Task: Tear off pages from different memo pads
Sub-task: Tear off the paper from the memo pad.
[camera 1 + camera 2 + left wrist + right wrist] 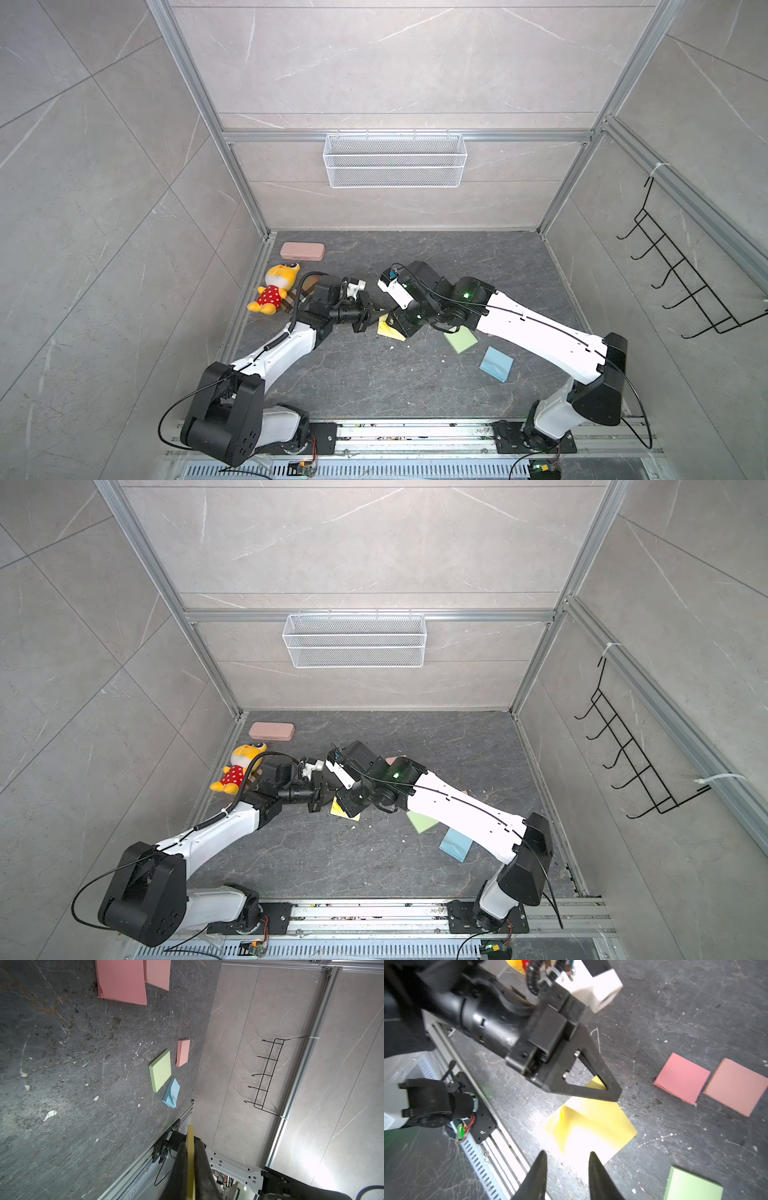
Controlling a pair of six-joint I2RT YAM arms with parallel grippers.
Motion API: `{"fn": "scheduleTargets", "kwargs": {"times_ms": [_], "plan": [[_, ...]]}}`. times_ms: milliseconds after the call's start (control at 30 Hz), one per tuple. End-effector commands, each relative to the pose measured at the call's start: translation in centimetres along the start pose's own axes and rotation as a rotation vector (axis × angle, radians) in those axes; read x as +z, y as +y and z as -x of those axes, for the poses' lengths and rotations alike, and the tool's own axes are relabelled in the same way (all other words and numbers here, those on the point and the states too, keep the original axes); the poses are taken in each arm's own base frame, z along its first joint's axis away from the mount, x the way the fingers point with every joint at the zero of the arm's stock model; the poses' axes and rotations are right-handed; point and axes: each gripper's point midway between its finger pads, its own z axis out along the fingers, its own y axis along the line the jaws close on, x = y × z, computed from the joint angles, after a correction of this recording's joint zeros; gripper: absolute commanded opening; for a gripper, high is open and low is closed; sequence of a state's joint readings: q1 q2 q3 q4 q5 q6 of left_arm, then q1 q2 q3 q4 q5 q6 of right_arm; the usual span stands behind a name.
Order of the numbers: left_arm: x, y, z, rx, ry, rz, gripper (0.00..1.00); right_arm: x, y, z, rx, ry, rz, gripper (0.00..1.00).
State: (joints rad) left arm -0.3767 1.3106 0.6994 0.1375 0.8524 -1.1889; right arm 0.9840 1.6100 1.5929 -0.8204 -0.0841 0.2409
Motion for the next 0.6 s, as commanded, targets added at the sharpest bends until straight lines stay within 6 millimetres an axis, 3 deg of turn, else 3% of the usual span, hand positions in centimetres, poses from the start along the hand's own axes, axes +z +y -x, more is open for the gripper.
{"fn": "scheduleTargets", "kwargs": {"times_ms": [0, 200, 567], "plan": [[-0.3, -1.3, -0.5, 0.05, 0.027, -0.049, 0.0, 0.5, 0.4, -0.2, 0.022, 0.019, 0.017, 0.34], [-0.4, -1.4, -0.6, 0.05, 0.024, -0.051, 0.0, 1.4, 0.2, -0.7, 0.01, 0.045, -0.001, 0.27], [-0.5, -1.6, -0.6, 0.053, 0.02, -0.053, 0.0, 2.7, 0.1, -0.7, 0.007, 0.064, -0.006, 0.26]]}}
